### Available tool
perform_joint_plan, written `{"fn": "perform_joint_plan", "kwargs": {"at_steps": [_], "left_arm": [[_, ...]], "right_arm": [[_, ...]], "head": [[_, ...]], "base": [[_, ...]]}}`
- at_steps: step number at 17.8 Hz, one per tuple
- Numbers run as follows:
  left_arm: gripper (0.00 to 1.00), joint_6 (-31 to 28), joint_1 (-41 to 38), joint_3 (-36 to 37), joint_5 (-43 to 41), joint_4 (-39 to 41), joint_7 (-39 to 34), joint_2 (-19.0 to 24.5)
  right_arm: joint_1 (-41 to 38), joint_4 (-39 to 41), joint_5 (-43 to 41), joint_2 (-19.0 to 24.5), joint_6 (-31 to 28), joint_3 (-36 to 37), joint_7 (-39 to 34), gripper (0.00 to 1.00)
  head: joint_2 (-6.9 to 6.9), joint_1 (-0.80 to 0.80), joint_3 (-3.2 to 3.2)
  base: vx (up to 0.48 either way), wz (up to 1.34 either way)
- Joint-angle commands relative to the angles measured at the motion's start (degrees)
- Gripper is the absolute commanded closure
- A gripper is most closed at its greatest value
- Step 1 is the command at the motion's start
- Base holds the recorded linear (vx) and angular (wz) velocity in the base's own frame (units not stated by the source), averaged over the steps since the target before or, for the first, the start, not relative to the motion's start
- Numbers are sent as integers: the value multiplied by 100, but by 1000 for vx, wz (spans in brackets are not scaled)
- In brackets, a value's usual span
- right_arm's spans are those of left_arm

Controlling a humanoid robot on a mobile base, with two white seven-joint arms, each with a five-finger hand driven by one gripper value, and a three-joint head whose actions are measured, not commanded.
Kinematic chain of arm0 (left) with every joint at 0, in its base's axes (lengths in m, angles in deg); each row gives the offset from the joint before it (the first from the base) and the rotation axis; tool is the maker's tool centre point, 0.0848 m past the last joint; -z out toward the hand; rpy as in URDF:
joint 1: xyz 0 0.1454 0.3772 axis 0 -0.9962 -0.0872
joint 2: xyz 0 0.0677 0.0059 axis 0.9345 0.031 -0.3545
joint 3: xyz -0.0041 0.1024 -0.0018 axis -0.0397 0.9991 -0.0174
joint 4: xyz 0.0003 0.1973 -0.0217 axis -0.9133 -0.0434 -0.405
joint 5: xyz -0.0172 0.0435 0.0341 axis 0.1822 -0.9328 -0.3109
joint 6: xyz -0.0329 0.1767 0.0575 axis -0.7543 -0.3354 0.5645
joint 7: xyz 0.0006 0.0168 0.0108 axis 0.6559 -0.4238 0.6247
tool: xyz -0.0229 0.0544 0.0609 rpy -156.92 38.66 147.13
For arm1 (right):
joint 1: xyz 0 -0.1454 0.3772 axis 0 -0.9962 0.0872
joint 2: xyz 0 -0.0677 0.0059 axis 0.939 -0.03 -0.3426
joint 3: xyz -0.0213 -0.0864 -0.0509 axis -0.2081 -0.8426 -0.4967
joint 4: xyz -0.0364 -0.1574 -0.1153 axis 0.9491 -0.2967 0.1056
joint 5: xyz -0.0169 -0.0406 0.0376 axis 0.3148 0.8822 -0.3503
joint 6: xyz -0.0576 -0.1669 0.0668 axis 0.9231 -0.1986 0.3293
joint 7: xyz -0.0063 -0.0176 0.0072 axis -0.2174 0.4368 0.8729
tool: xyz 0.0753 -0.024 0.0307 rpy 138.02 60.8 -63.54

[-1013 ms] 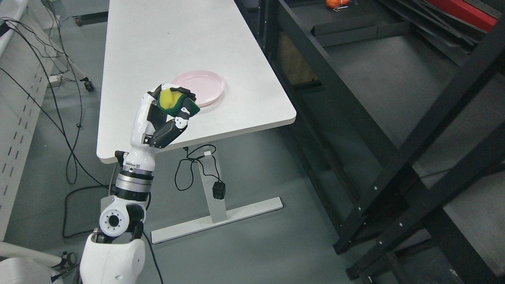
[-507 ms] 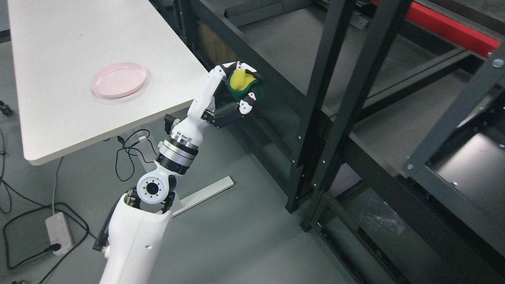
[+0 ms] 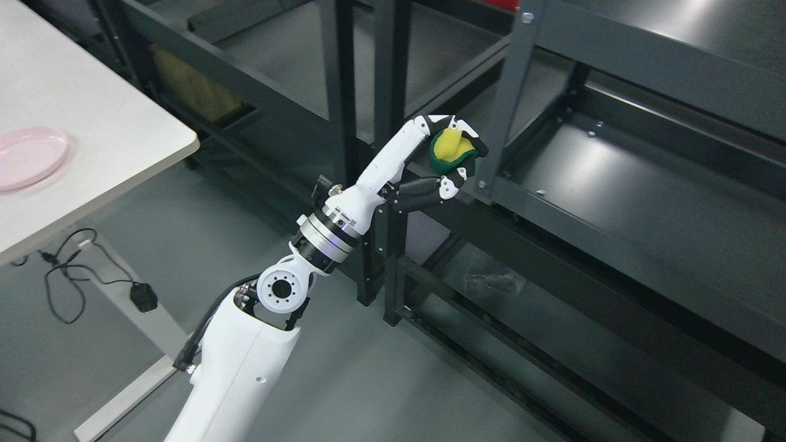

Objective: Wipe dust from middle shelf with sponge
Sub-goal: 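Carry the sponge in the left hand while turning toward the shelving, then sweep the sponge with the left hand across the middle shelf, away from the robot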

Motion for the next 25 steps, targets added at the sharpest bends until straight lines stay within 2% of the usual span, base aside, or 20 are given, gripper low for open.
{"fn": "perform_joint_plan", "kwargs": {"at_steps": [1,13,17,22,25], "left_arm": [[99,25,49,435,-22,-45,-6,100],[99,34,67,408,-22,-10,64,100],[99,52,321,434,-65,-1,275,100],[99,174,909,522,-820,16,907,100],[99,726,1751,680,-1845,7,1329,100]], "right_arm": [[1,100,0,-100,-4,2,-4,0],[1,100,0,-100,-4,-7,-4,0],[1,100,0,-100,-4,2,-4,0],[1,100,0,-100,-4,2,-4,0],[1,100,0,-100,-4,-7,-4,0]], "head": [[0,0,0],[-2,0,0],[-3,0,0],[-3,0,0],[-3,0,0]], "base": [[-107,-662],[-38,-678],[26,-411],[17,-120],[-6,36]]}}
